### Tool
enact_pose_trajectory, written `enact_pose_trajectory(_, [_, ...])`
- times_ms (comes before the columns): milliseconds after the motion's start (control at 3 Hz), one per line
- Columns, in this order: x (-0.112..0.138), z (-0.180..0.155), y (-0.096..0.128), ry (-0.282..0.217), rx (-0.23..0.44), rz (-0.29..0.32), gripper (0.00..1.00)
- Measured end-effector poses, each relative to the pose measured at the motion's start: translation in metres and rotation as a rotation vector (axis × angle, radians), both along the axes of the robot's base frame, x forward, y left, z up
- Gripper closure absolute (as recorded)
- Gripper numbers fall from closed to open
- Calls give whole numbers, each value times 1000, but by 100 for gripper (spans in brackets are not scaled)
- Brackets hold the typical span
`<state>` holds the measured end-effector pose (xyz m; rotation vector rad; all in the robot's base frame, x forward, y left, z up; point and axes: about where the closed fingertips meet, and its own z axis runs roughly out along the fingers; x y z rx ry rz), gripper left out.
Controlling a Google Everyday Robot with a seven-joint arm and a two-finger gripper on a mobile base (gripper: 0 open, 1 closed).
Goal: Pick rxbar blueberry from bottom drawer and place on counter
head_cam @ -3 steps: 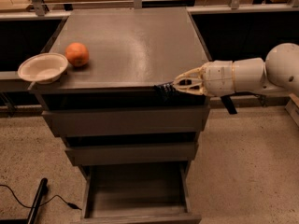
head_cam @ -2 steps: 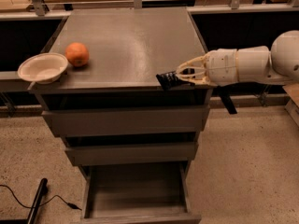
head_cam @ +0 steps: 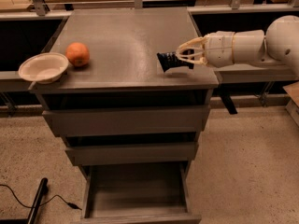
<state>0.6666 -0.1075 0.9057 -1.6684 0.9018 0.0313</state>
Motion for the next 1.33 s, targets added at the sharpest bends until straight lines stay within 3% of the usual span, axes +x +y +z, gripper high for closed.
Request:
enact_pose_trajectory(333, [23,3,2,17,46,-31,74])
enact_pose_trajectory(1333, [23,1,11,21,47,-16,4])
